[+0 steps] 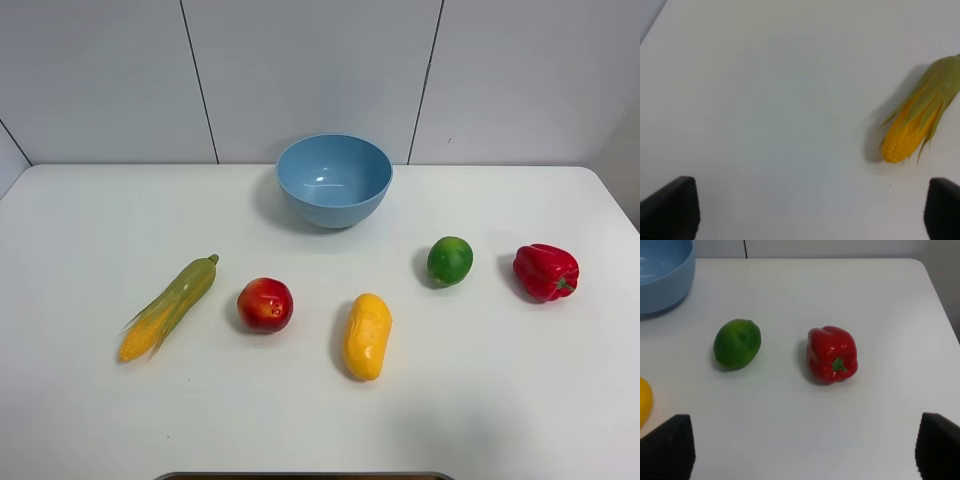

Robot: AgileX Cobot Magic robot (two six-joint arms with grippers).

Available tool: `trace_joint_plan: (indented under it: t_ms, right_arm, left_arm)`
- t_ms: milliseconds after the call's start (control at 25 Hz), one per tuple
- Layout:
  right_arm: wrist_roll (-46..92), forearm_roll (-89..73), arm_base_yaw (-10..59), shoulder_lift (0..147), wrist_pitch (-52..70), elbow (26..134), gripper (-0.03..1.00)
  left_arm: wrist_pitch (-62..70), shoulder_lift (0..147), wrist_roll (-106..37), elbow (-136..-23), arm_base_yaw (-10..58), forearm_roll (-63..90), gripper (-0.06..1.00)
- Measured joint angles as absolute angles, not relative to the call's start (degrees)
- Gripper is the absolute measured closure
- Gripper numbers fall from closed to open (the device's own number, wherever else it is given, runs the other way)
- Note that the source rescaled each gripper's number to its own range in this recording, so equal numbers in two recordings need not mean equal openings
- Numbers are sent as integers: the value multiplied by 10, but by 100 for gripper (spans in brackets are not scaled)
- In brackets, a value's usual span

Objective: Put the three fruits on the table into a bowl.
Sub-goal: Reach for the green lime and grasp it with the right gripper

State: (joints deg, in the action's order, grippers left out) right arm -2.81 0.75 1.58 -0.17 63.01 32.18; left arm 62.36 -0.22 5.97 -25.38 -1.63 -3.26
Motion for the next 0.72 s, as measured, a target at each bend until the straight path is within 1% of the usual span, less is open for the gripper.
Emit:
trace_joint_plan:
  t_ms: [720]
  right_arm:
    - [-28, 7, 16, -2, 630, 332, 1]
  left_arm:
    - [624, -2, 60, -254, -16, -33, -6]
